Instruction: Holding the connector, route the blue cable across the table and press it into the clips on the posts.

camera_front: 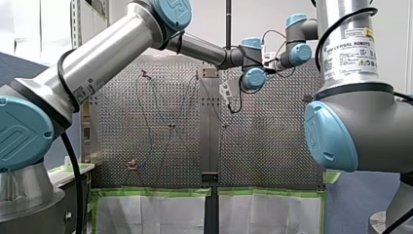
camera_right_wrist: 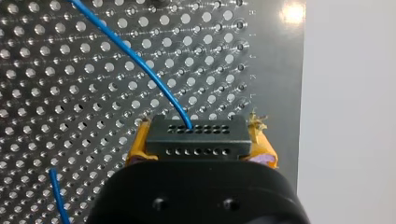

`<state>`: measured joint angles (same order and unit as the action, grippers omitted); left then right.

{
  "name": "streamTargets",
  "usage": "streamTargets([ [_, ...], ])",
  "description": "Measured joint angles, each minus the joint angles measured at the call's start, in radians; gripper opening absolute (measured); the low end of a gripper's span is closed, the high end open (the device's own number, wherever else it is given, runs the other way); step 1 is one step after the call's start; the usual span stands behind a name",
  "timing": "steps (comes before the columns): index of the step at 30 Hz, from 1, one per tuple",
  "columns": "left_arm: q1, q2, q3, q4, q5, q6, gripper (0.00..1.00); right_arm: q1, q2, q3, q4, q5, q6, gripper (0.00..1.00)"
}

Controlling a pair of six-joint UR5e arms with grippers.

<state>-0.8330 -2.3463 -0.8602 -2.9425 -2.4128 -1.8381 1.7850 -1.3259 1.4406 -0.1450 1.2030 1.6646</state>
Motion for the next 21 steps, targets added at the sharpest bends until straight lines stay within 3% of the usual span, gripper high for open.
streamTargets([
  [9, 0.034, 0.001, 0.001, 0.070, 0.019, 0.059, 0.00, 0.001, 0.002, -0.001, -0.012, -0.004, 0.000, 0.00],
  [15, 0.045, 0.000, 0.004, 0.111, 0.029, 0.075, 0.00, 0.001, 0.004, -0.001, -0.031, -0.031, 0.000, 0.00],
  [21, 0.076, -0.001, 0.005, 0.134, 0.077, 0.085, 0.00, 0.000, 0.014, -0.001, -0.051, -0.040, 0.009, 0.00],
])
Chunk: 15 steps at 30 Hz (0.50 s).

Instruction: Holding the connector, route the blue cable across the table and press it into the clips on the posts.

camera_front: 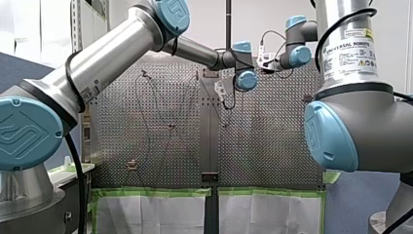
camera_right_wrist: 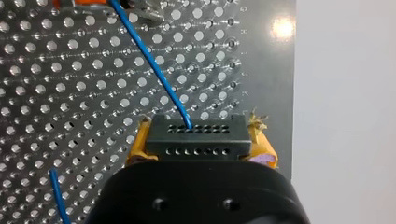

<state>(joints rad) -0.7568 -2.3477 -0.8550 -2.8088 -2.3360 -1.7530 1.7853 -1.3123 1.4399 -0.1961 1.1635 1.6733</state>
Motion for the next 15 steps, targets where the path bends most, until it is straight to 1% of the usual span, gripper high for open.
streamTargets([
  [8, 0.027, -0.006, 0.000, 0.007, 0.063, 0.002, 0.00, -0.004, 0.024, 0.000, -0.011, -0.001, 0.002, 0.00],
  [15, 0.034, -0.007, 0.000, 0.000, 0.081, 0.001, 0.00, -0.004, 0.028, 0.000, -0.014, 0.000, 0.002, 0.00],
])
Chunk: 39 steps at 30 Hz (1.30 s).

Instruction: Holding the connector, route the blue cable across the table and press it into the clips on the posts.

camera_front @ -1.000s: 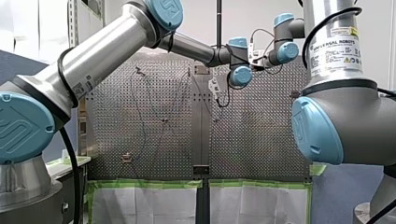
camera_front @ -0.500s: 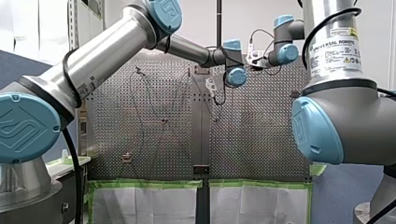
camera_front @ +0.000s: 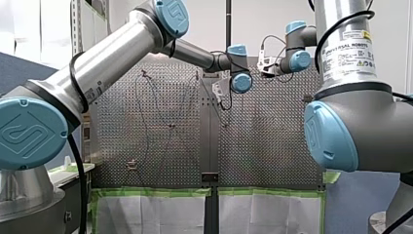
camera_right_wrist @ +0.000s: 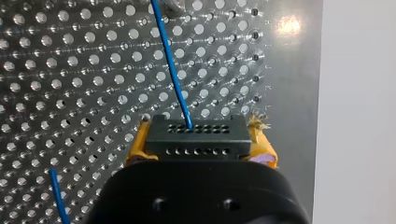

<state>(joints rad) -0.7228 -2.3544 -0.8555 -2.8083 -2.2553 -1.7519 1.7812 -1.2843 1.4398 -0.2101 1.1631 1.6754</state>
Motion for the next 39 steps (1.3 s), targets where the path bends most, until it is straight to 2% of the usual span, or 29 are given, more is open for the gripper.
streamTargets([
  [1, -0.001, 0.000, 0.000, -0.001, 0.001, 0.000, 0.07, 0.000, 0.000, 0.000, 0.000, 0.000, 0.000, 0.00],
  [2, -0.002, 0.000, 0.000, -0.003, 0.002, -0.001, 0.07, 0.000, 0.000, 0.000, 0.000, 0.000, 0.000, 0.00],
  [4, -0.005, 0.000, 0.000, -0.007, 0.003, -0.002, 0.31, 0.000, 0.001, 0.000, 0.000, 0.000, 0.000, 0.00],
  [5, -0.008, 0.000, 0.000, -0.009, 0.004, -0.002, 0.31, 0.000, 0.001, 0.000, 0.000, 0.000, 0.000, 0.00],
  [6, -0.009, 0.000, 0.000, -0.011, 0.004, -0.003, 0.51, 0.000, 0.001, 0.000, 0.000, 0.000, 0.000, 0.00],
  [7, -0.011, 0.000, -0.001, -0.012, 0.005, -0.003, 0.66, 0.000, 0.001, 0.000, 0.000, 0.000, 0.000, 0.00],
  [8, -0.013, 0.000, -0.002, -0.014, 0.005, -0.004, 0.66, 0.000, 0.001, 0.000, 0.000, 0.000, 0.000, 0.00],
  [9, -0.014, -0.001, -0.003, -0.015, 0.006, -0.004, 0.91, 0.000, 0.001, 0.000, 0.000, 0.000, 0.000, 0.00],
  [10, -0.015, -0.001, -0.004, -0.016, 0.006, -0.004, 1.00, 0.001, 0.001, 0.000, 0.000, 0.000, 0.000, 0.00],
  [21, -0.019, 0.000, -0.007, -0.062, 0.039, -0.023, 1.00, 0.001, 0.001, 0.000, 0.001, -0.001, 0.000, 0.00],
  [28, -0.026, 0.003, -0.009, -0.115, 0.021, -0.054, 1.00, 0.000, 0.001, 0.000, 0.000, -0.002, 0.000, 0.00],
  [34, -0.049, 0.026, -0.041, -0.164, 0.014, -0.093, 1.00, -0.002, 0.001, 0.000, 0.002, -0.002, 0.000, 0.00],
  [39, -0.067, 0.070, -0.086, -0.147, 0.033, -0.095, 1.00, -0.001, 0.001, 0.000, 0.005, 0.001, 0.000, 0.00],
])
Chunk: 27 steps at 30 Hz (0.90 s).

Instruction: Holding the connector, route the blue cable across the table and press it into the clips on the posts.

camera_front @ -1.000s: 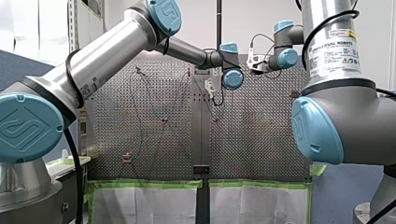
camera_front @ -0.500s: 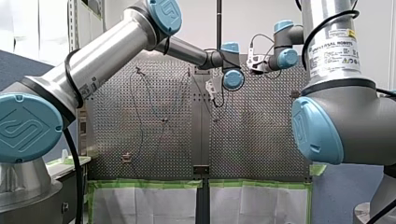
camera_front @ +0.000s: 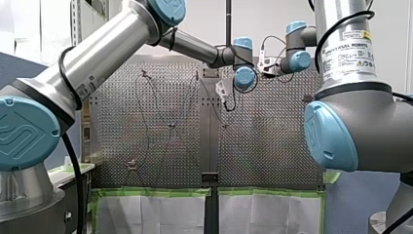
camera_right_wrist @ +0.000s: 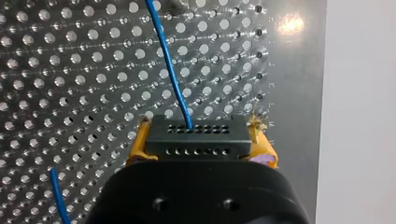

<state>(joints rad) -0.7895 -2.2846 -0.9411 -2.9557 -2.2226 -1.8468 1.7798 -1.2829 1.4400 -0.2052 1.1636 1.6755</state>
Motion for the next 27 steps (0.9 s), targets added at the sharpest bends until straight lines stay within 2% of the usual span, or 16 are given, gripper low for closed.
streamTargets([
  [4, -0.012, 0.034, -0.034, 0.015, 0.003, -0.006, 1.00, 0.002, 0.000, 0.000, 0.002, 0.000, 0.000, 0.00],
  [14, -0.064, 0.097, -0.115, -0.017, 0.020, -0.026, 1.00, 0.000, 0.000, 0.000, 0.011, -0.001, 0.000, 0.00],
  [17, -0.076, 0.122, -0.143, 0.002, 0.019, -0.028, 1.00, -0.001, 0.000, 0.000, 0.012, 0.000, 0.000, 0.00],
  [21, -0.071, 0.157, -0.179, 0.035, 0.018, -0.037, 1.00, -0.001, 0.000, 0.000, 0.012, 0.001, 0.000, 0.00],
  [27, -0.063, 0.208, -0.231, 0.086, 0.017, -0.020, 1.00, -0.001, 0.000, 0.000, 0.012, 0.001, 0.000, 0.00],
])
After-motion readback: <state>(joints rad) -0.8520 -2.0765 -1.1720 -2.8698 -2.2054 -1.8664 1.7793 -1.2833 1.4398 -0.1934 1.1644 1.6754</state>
